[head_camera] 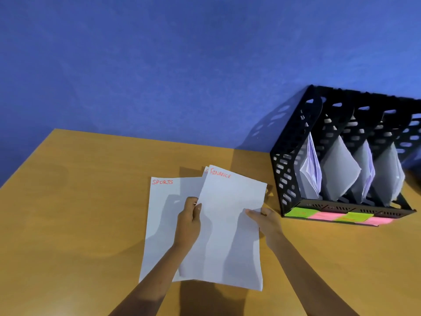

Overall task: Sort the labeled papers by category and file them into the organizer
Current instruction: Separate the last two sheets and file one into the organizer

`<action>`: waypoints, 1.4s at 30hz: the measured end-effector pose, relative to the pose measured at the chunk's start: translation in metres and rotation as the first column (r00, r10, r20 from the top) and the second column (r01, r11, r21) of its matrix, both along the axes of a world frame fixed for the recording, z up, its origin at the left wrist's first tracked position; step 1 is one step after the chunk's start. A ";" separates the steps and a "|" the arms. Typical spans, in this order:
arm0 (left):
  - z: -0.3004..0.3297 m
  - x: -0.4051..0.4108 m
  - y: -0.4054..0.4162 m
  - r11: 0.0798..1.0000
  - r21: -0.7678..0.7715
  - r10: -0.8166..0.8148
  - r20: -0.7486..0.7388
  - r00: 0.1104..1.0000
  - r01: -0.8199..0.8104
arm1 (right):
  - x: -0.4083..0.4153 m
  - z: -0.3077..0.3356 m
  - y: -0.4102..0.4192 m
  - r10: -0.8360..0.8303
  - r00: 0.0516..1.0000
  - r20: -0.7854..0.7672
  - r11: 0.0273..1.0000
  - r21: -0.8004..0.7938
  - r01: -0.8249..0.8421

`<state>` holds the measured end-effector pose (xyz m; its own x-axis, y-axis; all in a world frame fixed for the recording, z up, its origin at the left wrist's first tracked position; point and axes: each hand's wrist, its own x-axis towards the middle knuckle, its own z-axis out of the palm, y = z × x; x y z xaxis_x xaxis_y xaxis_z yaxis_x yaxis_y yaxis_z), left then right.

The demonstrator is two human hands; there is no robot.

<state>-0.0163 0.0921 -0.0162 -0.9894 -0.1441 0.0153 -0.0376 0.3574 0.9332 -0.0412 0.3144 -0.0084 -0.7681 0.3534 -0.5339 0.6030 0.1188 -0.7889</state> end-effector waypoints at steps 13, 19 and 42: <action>0.017 -0.032 0.009 0.882 -0.467 0.240 0.340 0.909 -0.058 | 0.010 -0.006 0.040 0.069 0.998 0.001 0.957 0.281 -0.066; 0.011 -0.033 0.020 0.890 -0.456 0.182 0.357 0.916 0.001 | 0.011 -0.006 0.043 0.130 0.991 0.017 0.948 0.291 -0.130; 0.000 0.009 -0.114 0.828 -0.366 0.483 0.080 0.872 -0.425 | -0.050 0.010 0.002 0.431 0.898 0.089 0.628 0.685 -0.369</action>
